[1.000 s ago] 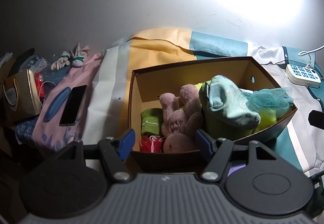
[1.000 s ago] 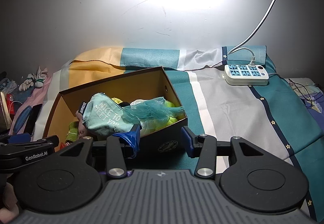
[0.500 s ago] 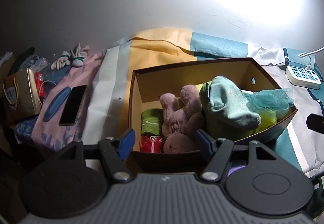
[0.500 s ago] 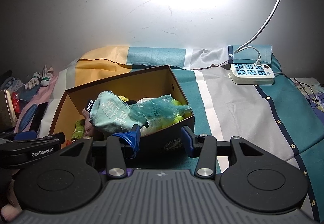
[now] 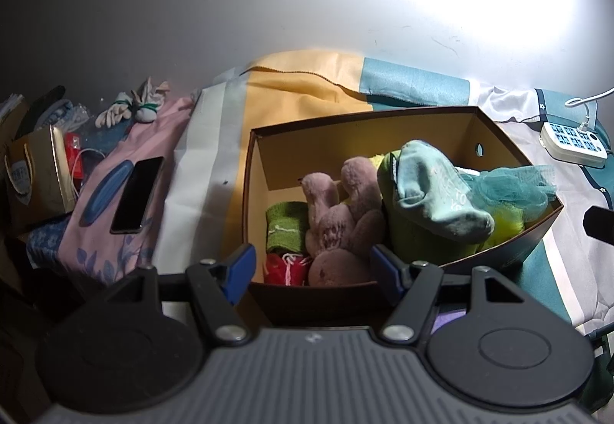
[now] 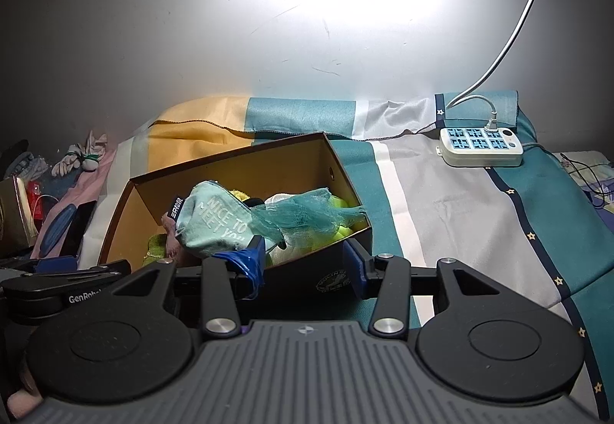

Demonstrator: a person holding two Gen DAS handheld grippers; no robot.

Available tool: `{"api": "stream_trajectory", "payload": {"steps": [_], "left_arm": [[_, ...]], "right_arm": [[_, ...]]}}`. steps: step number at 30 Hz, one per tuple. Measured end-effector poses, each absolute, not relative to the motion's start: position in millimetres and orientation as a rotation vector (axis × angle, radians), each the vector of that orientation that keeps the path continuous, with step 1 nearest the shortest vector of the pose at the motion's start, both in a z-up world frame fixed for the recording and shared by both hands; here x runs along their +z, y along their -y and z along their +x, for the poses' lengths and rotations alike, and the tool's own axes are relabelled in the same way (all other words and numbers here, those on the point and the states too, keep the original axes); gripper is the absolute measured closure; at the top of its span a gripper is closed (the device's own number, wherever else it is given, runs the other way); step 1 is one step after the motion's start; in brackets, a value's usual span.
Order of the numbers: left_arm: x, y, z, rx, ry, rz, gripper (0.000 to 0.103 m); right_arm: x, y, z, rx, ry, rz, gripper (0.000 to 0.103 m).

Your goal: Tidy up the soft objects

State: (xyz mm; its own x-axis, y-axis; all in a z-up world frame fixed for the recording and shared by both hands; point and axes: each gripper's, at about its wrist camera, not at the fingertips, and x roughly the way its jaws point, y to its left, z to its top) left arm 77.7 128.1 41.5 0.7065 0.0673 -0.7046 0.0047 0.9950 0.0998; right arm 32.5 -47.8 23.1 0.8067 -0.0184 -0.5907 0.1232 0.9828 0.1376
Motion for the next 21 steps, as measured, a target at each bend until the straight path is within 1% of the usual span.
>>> {"api": "stream_trajectory", "payload": {"steps": [21], "left_arm": [[39.0,-130.8,77.4,0.026,-0.797,0.069,0.033]], "right_arm": [[22.4,43.7,32.2,-0.062,-0.622,0.161,0.074]]}}
